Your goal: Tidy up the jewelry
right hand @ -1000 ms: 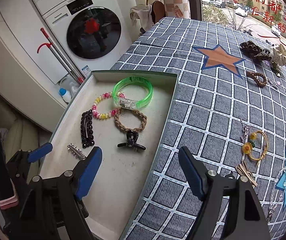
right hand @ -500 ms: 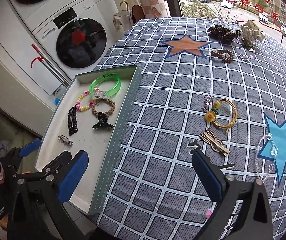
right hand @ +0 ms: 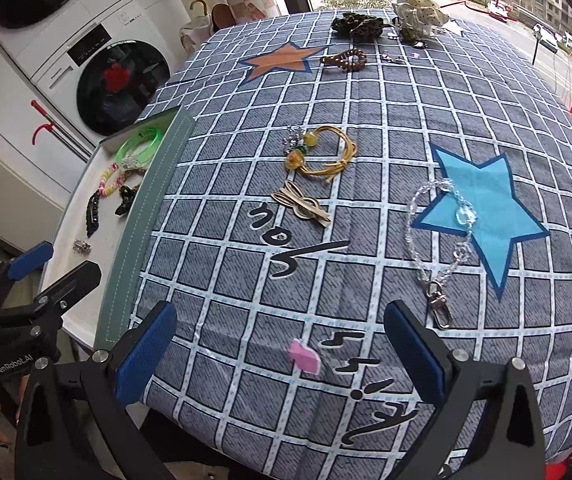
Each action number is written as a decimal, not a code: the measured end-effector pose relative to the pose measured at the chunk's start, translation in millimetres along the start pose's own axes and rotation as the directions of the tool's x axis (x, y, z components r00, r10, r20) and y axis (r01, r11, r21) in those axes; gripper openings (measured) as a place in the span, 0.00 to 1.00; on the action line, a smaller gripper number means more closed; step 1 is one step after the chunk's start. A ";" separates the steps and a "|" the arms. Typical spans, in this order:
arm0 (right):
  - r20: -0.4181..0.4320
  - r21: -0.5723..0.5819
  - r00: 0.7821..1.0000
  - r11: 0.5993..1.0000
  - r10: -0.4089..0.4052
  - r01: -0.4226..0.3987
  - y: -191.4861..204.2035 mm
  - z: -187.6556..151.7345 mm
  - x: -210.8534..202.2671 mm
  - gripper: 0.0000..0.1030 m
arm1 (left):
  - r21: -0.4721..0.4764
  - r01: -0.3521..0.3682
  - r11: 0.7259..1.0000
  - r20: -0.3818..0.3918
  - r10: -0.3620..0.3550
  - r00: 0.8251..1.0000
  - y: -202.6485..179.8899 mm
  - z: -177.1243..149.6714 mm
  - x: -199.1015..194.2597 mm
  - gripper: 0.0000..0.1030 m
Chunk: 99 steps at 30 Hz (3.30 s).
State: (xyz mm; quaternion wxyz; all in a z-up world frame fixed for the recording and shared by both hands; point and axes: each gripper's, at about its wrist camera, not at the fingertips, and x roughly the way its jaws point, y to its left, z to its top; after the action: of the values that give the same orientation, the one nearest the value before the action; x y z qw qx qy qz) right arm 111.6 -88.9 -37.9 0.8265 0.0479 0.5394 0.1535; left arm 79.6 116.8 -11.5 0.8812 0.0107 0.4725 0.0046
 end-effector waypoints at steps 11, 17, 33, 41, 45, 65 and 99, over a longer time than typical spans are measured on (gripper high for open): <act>0.019 0.112 0.991 0.986 -0.129 0.127 -77.0 -14.3 -22.0 1.00 | 0.042 0.062 0.997 -0.013 -0.062 0.998 -58.3 17.1 9.0 1.00; 0.017 0.100 0.981 0.977 -0.192 0.190 -93.0 -19.0 -19.7 1.00 | 0.031 0.054 0.998 -0.046 -0.052 0.998 -84.2 26.4 29.7 1.00; 0.053 -0.031 0.947 0.947 -0.316 0.318 -81.2 2.2 16.1 1.00 | -0.094 0.015 0.995 -0.146 -0.029 0.989 -108.4 49.0 94.1 1.00; 0.081 -0.018 0.938 0.940 -0.337 0.340 -95.5 15.6 19.9 1.00 | -0.064 0.030 0.997 -0.152 -0.040 0.988 -121.5 55.4 107.9 1.00; 0.076 0.007 0.945 0.948 -0.319 0.319 -106.8 20.2 20.5 1.00 | -0.059 0.041 0.997 -0.157 -0.050 0.986 -120.6 56.4 108.9 1.00; 0.089 -0.041 0.956 0.958 -0.281 0.285 -97.1 27.4 19.6 0.74 | 0.045 0.092 0.995 -0.139 -0.085 0.987 -144.8 61.5 98.4 0.23; 0.145 0.076 0.980 0.989 -0.136 0.126 -101.5 7.9 -24.8 0.05 | 0.061 0.141 0.988 -0.038 -0.139 0.990 -111.0 35.1 50.0 0.84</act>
State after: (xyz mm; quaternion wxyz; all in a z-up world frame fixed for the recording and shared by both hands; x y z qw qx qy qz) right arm 130.0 -192.1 -37.7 0.8709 0.0512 0.4828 0.0767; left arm 136.3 6.2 -36.3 0.8704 0.0056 0.4869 -0.0723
